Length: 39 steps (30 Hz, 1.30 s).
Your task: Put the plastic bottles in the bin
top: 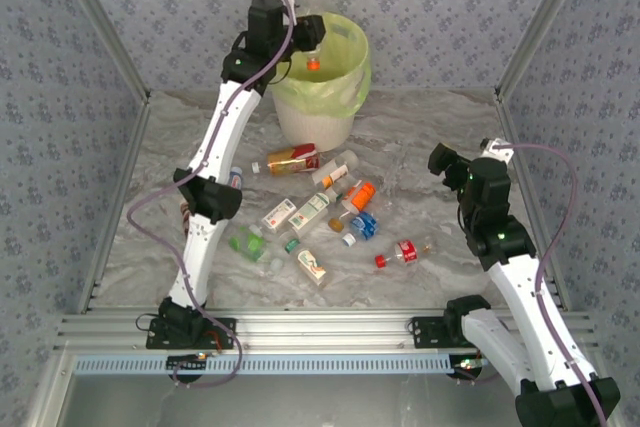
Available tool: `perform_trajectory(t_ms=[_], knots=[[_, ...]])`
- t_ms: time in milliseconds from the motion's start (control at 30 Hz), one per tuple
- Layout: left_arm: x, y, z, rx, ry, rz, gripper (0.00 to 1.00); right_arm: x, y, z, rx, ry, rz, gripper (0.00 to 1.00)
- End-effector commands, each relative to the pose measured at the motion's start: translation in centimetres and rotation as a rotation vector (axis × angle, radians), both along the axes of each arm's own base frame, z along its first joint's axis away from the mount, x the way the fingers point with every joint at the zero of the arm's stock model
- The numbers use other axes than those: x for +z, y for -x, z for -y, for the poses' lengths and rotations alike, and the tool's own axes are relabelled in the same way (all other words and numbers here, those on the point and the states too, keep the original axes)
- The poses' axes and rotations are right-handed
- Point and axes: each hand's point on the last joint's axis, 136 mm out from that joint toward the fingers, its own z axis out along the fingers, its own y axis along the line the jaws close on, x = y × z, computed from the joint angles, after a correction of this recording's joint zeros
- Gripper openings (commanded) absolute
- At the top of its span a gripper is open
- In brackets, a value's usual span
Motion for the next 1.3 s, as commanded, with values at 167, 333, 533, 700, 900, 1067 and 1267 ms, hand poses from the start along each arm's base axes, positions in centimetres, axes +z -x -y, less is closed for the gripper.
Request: perform_trajectory(t_ms=[167, 333, 533, 700, 900, 1067, 1267], knots=[[-2.5, 0.8, -1.1, 0.041, -0.043, -0.114, 0.53, 1.5, 0.2, 0.4, -0.013, 0.006, 0.022, 1.00], [-1.1, 2.4, -0.9, -0.002, 0.039, -0.167, 0.78, 0.4, -0.5, 0.0, 0.004, 0.014, -0.029, 1.00], [2.5, 5.7, -0.4, -0.094, 0.062, -0.143, 0.99, -1.1, -1.0, 0.3, -0.026, 0.007, -0.095, 1.00], [4.2, 7.0, -0.5, -0.120, 0.066, -0.123, 0.99, -2.5, -1.4, 0.7, -0.045, -0.003, -0.159, 1.00], [5.8, 8.4, -0.6, -0.158, 0.056, -0.092, 0.99, -4.8, -1.3, 0.2, 0.003, -0.038, -0.234, 1.00], [8.1, 10.4, -1.6, -0.171, 0.018, -0.038, 0.99, -7.6, 0.4, 1.0, -0.053, -0.119, -0.301, 1.00], [7.7, 11.5, -3.2, -0.126, -0.039, -0.041, 0.99, -11.4, 3.7, 0.2, -0.076, -0.243, -0.477, 1.00]])
